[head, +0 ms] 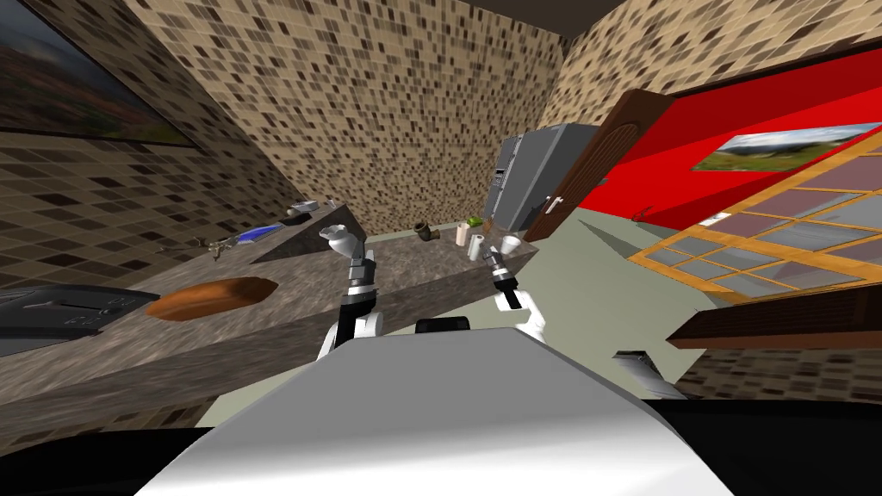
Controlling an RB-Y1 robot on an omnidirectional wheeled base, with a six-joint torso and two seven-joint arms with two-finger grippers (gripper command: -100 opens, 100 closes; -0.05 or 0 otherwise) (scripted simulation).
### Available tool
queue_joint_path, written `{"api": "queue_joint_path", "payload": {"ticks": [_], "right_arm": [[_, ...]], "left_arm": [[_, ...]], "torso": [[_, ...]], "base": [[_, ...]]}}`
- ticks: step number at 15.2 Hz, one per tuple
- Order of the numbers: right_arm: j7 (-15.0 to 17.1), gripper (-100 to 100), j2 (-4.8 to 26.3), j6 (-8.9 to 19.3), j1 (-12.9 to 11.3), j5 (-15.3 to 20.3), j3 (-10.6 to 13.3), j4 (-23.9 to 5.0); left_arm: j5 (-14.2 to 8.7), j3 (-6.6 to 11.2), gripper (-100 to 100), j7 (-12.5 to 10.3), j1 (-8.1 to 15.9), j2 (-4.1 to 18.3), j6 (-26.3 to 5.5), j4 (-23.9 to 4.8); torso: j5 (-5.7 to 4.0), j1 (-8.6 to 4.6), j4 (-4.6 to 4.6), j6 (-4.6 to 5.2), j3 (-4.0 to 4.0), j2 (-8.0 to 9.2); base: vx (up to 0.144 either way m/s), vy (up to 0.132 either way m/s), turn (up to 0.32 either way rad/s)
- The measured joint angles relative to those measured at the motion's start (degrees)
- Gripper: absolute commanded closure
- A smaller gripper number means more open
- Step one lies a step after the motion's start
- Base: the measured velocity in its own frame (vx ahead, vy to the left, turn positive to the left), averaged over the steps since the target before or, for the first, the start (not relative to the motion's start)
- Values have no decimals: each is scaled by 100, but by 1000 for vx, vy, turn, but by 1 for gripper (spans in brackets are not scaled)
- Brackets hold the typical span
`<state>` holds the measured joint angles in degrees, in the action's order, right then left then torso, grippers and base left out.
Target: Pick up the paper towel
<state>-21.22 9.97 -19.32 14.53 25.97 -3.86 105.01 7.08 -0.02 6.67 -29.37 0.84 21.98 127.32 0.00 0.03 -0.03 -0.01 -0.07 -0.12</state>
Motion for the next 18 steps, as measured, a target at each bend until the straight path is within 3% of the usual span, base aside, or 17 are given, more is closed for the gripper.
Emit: {"api": "queue_joint_path", "payload": {"ticks": [18], "right_arm": [[-1714,-100,244,148,-713,1244,-310,-1700]], "left_arm": [[0,0,0,0,0,0,0,0]], "torso": [[-1,-6,1,1,4,6]], "base": [[17,1,44]]}}
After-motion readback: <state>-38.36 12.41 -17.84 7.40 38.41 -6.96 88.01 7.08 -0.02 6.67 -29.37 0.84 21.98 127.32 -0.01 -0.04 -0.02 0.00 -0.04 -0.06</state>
